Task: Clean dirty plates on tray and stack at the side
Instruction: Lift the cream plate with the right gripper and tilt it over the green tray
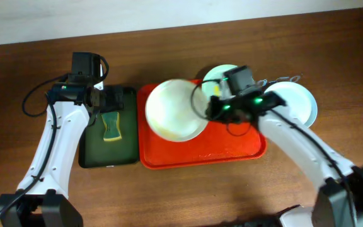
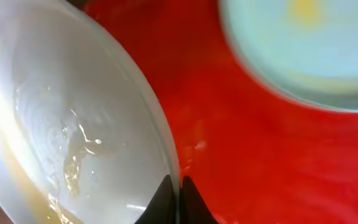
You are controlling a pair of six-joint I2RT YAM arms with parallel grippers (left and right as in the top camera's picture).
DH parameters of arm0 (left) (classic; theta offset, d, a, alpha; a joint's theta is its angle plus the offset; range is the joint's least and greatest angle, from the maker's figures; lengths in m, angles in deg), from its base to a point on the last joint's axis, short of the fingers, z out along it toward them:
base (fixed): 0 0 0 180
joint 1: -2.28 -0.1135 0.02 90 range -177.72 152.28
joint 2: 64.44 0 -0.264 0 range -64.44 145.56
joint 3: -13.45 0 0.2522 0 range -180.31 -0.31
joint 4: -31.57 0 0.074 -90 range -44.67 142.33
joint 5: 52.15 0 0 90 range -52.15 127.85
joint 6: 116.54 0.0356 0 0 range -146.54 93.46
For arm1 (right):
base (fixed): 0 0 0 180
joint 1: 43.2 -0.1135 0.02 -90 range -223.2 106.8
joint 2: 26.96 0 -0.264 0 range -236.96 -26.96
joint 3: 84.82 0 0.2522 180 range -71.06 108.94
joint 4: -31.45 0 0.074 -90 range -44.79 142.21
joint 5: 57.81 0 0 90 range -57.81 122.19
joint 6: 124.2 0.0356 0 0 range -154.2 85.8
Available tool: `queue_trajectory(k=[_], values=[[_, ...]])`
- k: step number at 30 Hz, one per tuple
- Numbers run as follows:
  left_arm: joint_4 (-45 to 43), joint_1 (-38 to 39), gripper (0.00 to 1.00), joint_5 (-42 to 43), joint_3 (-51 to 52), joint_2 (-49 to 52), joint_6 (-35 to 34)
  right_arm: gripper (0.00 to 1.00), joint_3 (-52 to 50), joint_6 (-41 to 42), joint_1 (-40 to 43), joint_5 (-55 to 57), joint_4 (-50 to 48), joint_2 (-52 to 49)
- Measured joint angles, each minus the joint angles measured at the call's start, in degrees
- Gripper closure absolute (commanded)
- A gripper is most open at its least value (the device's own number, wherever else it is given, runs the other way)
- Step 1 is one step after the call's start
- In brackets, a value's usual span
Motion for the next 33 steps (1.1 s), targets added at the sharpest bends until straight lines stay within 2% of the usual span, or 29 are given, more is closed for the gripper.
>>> queue_trajectory(k=[4, 11, 14, 16, 20, 23, 29, 33], values=[[-0.02, 0.0, 0.01, 0.0, 0.0, 0.0, 0.0, 0.96, -0.02, -0.92, 11.28, -2.23, 4.55, 2.1], [0.02, 0.0, 0.01, 0.15, 0.0, 0.0, 0.0, 0.96, -0.04, -10.19, 39.93, -2.71, 11.23, 2.14], [0.0, 0.0, 0.01, 0.15, 0.0, 0.0, 0.0, 0.96, -0.04, -12.17, 47.82, -2.62, 13.35, 2.14], [0.0, 0.0, 0.01, 0.15, 0.0, 0.0, 0.0, 0.96, -0.04, -12.68, 49.27, -2.38, 13.55, 2.14], [0.0, 0.0, 0.01, 0.15, 0.0, 0.0, 0.0, 0.96, -0.04, -12.94, 48.54, -1.88, 14.27, 2.14], [-0.02, 0.0, 0.01, 0.15, 0.0, 0.0, 0.0, 0.96, -0.04, -13.33, 43.01, -1.14, 15.04, 2.14], [-0.02, 0.0, 0.01, 0.15, 0.0, 0.0, 0.0, 0.96, -0.04, -9.55, 22.25, 2.25, 12.7, 2.14], [-0.02, 0.0, 0.01, 0.15, 0.0, 0.0, 0.0, 0.96, -0.13, -3.76, 5.86, 6.75, 5.57, 2.14]])
